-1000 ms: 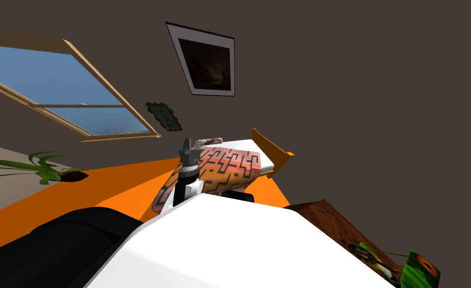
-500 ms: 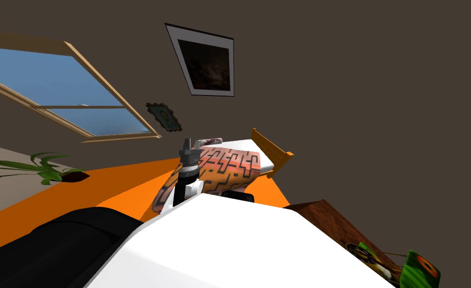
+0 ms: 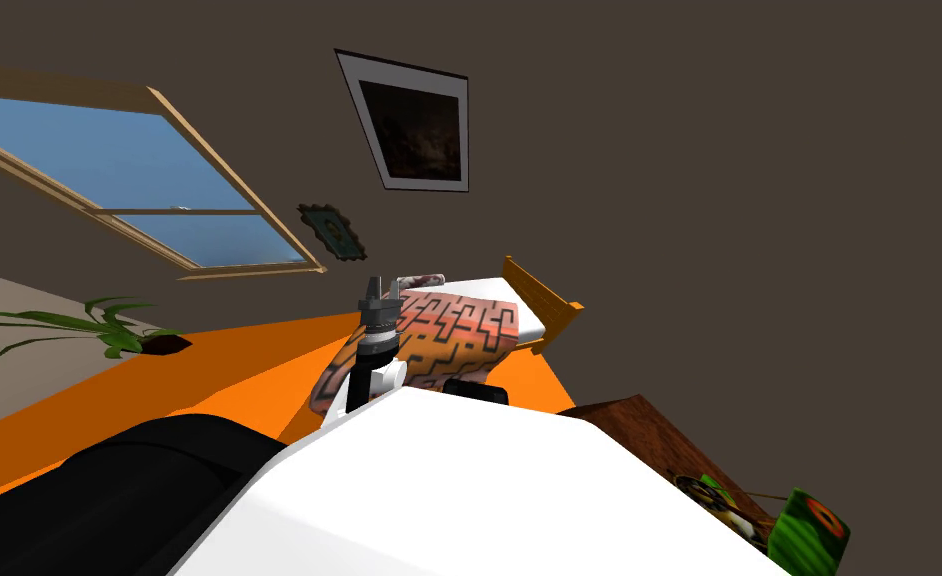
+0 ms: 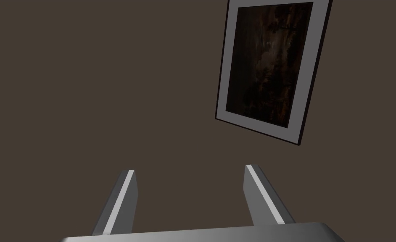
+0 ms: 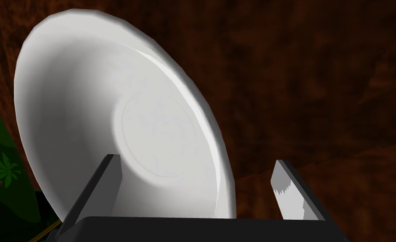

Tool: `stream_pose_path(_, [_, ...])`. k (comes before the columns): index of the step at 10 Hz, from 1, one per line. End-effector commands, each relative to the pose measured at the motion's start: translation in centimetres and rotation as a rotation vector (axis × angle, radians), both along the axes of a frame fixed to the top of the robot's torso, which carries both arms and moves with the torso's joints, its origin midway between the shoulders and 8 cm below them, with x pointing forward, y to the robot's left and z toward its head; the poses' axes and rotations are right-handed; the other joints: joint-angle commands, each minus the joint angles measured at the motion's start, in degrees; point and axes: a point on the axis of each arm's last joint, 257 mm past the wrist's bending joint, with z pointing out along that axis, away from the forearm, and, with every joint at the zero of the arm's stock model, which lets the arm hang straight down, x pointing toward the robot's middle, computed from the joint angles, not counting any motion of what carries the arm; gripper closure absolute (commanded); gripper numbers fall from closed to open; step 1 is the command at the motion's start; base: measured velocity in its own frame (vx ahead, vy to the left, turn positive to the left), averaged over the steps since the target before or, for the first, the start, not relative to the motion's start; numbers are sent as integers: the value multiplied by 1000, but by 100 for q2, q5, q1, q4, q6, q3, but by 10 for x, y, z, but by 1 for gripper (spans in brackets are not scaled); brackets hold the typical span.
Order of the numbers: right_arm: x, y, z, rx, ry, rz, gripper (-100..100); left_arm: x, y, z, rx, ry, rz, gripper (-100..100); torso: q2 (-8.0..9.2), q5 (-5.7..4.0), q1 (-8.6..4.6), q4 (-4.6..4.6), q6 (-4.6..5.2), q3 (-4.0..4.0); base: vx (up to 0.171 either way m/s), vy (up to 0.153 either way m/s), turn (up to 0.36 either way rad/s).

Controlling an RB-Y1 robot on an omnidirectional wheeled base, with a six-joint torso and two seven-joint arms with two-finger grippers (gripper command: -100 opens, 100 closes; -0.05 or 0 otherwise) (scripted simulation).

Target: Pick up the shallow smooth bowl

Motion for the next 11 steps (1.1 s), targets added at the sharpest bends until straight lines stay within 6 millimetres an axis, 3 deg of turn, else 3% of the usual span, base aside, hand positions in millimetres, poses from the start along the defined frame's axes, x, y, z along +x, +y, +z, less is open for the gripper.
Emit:
stream_pose_path(1, [0, 0, 0, 0, 0, 0, 100, 0, 0, 0, 0, 0, 0, 0, 0, 0, 0, 0, 0, 0, -6, -8, -1])
stream_pose_path(5, [1, 0, 0, 1, -2, -1, 100, 0, 0, 0, 0, 0, 0, 0, -21, 7, 19, -8, -1, -14, 0, 0, 0])
stream_pose_path(6, [1, 0, 0, 1, -2, -1, 0, 0, 0, 0, 0, 0, 0, 0, -21, 7, 19, -8, -1, -14, 0, 0, 0])
stream_pose_path(7, [-8, -6, 8, 0, 0, 4, 100, 0, 0, 0, 0, 0, 0, 0, -21, 7, 20, -8, -1, -14, 55, 64, -38])
stream_pose_path(11, [-15, -13, 14, -2, 3, 10, 100, 0, 0, 0, 0, 0, 0, 0, -46, 17, 54, -12, 3, -28, 56, 64, -29])
